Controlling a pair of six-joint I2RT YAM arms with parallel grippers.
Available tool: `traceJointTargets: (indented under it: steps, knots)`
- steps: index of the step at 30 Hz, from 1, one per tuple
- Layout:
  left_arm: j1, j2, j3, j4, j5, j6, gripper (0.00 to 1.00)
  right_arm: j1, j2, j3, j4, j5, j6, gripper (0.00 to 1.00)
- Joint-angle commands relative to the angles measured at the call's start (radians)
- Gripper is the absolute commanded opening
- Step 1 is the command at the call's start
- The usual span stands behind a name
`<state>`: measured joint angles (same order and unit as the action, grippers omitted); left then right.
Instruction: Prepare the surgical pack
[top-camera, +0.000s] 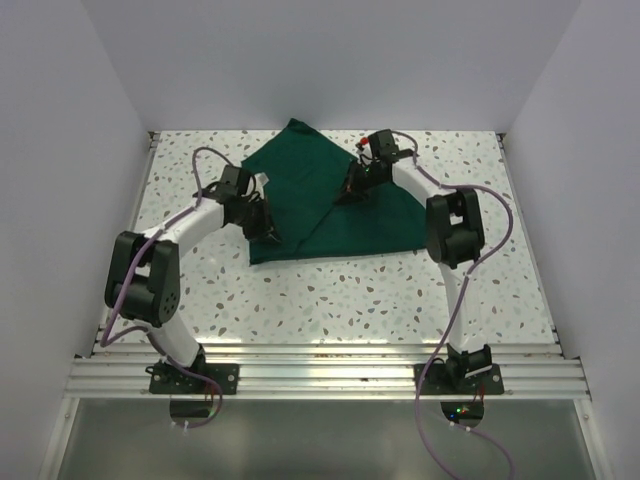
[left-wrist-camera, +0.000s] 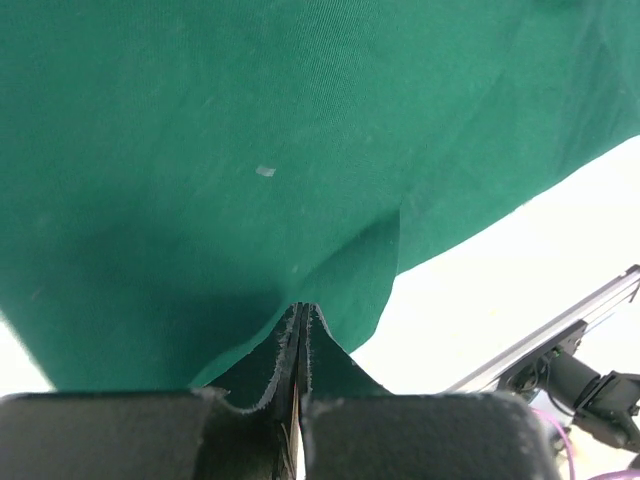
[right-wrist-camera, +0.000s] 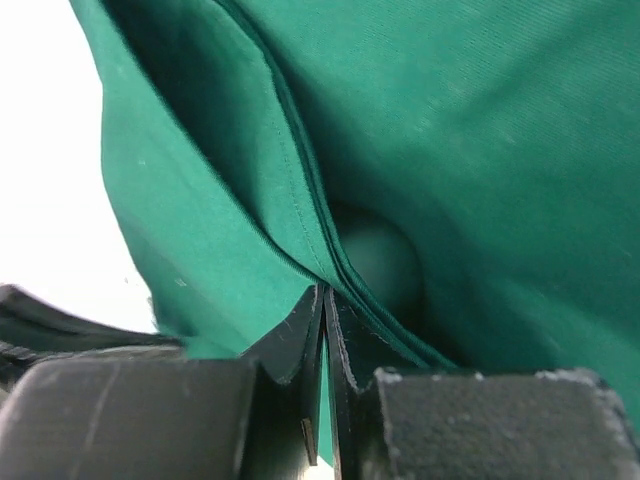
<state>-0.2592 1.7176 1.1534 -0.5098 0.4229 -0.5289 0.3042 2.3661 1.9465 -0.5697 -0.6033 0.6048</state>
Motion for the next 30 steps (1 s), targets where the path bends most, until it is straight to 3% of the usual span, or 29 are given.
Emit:
traceJointTargets:
  steps: [1,4,5,6,11,13,19,30]
  knots:
    - [0.006,-0.084,0.019,-0.019,-0.018,0.078,0.01,-0.069,-0.088,0.016,-0.155,0.259,-0.124,0.08]
    - [0.006,-0.113,0.042,-0.024,-0.049,0.116,0.14,-0.149,-0.188,-0.067,-0.19,0.397,-0.137,0.23]
    - [0.006,-0.115,0.049,-0.021,-0.053,0.125,0.17,-0.193,-0.238,-0.098,-0.188,0.428,-0.131,0.37]
    - [0.006,-0.112,0.06,-0.01,-0.059,0.136,0.2,-0.218,-0.264,-0.13,-0.174,0.453,-0.125,0.43]
    - [0.005,-0.053,0.071,0.036,-0.029,0.129,0.23,-0.301,-0.346,-0.267,-0.15,0.554,-0.157,0.76]
    - [0.005,-0.043,0.062,0.059,-0.016,0.121,0.23,-0.338,-0.358,-0.265,-0.177,0.6,-0.192,0.83]
    - [0.005,-0.018,0.062,0.05,-0.006,0.118,0.23,-0.464,-0.331,-0.305,-0.116,0.622,-0.218,0.85]
    - [0.005,0.0,0.089,-0.004,-0.036,0.13,0.23,-0.481,-0.209,-0.299,-0.052,0.504,-0.234,0.78]
